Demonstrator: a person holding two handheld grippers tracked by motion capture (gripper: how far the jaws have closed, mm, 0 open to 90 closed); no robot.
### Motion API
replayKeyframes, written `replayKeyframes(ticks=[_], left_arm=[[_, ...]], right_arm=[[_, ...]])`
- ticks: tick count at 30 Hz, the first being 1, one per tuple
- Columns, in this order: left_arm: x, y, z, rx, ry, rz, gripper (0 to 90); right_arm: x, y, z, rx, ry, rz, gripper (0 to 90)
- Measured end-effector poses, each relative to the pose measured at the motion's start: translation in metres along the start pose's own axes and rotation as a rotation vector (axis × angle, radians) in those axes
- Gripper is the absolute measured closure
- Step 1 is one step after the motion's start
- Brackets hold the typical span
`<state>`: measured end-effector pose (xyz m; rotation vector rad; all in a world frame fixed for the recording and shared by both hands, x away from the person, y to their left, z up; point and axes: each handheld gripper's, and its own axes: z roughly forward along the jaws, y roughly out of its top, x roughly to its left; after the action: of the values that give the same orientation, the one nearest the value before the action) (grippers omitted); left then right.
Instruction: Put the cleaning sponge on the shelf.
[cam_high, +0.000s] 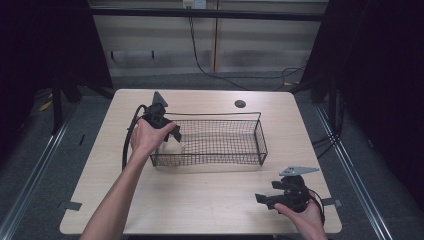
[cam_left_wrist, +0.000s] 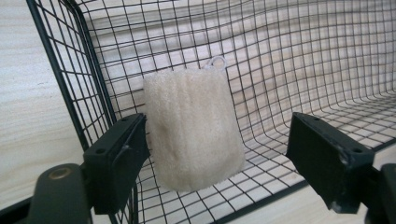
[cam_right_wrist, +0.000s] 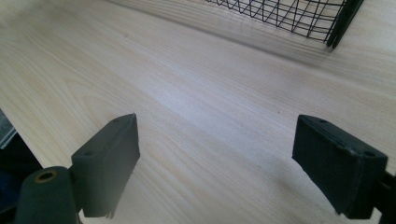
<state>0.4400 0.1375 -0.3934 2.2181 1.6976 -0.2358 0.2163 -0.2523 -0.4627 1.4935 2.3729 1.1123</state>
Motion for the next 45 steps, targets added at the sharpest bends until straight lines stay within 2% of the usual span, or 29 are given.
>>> replayKeyframes(ticks=[1,4,5,6,9,14,17,20,22,27,28,29,33,34,35,37,39,40,41,42,45], left_arm=[[0.000,0.000,-0.001,-0.006,-0.003,0.004,18.9],[-0.002,-0.002,-0.010,-0.044,-0.026,0.050,18.6],[-0.002,-0.002,-0.010,-0.044,-0.026,0.050,18.6],[-0.002,-0.003,-0.014,-0.041,-0.049,0.086,18.6],[-0.003,-0.005,-0.019,-0.038,-0.086,0.129,18.6],[0.000,-0.009,-0.025,-0.050,-0.119,0.186,18.7],[0.000,-0.012,-0.029,-0.055,-0.127,0.211,18.9],[-0.001,-0.016,-0.030,-0.044,-0.103,0.247,20.6],[-0.001,-0.020,-0.030,-0.036,-0.113,0.275,20.8],[0.009,-0.032,-0.039,-0.088,-0.142,0.312,21.2],[0.011,-0.033,-0.041,-0.094,-0.147,0.345,21.2],[0.012,-0.035,-0.041,-0.108,-0.153,0.342,21.2],[0.015,-0.040,-0.043,-0.111,-0.171,0.372,21.1],[0.014,-0.044,-0.044,-0.115,-0.185,0.392,21.2],[0.014,-0.044,-0.044,-0.115,-0.185,0.392,21.2],[0.015,-0.050,-0.047,-0.130,-0.212,0.417,21.2],[0.016,-0.054,-0.047,-0.130,-0.232,0.418,20.1],[0.017,-0.056,-0.048,-0.120,-0.232,0.436,18.7],[0.017,-0.056,-0.048,-0.120,-0.232,0.436,17.5],[0.019,-0.059,-0.049,-0.139,-0.242,0.440,17.8],[0.019,-0.066,-0.051,-0.153,-0.247,0.451,20.1]], right_arm=[[0.000,0.000,0.000,0.001,-0.001,0.001,14.1],[0.001,0.000,0.000,0.003,-0.001,0.002,14.1],[0.001,0.000,0.000,0.003,-0.001,0.002,14.1],[0.000,0.000,0.000,0.003,-0.001,0.002,14.1],[0.000,0.000,0.000,0.003,-0.002,0.001,14.1],[0.001,0.000,0.000,0.003,-0.002,-0.003,14.1],[0.001,0.000,0.000,0.004,-0.004,-0.001,14.1],[0.001,0.000,0.001,0.005,-0.004,-0.002,14.2],[0.001,0.000,0.001,0.006,-0.006,-0.003,14.1],[0.001,0.000,0.001,0.006,-0.006,-0.002,14.1],[0.001,0.000,0.001,0.007,-0.006,-0.004,14.1],[0.001,0.000,0.001,0.008,-0.008,-0.003,14.1],[0.001,0.001,0.002,0.007,-0.008,-0.002,14.2],[0.001,0.001,0.001,0.008,-0.007,-0.002,14.2],[0.001,0.001,0.001,0.008,-0.007,-0.002,14.2],[0.001,0.000,0.001,0.009,-0.008,0.002,14.1],[0.001,0.000,0.001,0.009,-0.007,0.000,14.1],[0.001,0.000,0.001,0.009,-0.007,0.000,14.2],[0.001,0.000,0.001,0.009,-0.007,0.001,14.1],[0.001,0.001,0.001,0.011,-0.010,0.002,14.1],[0.001,0.001,0.001,0.009,-0.008,0.003,14.1]])
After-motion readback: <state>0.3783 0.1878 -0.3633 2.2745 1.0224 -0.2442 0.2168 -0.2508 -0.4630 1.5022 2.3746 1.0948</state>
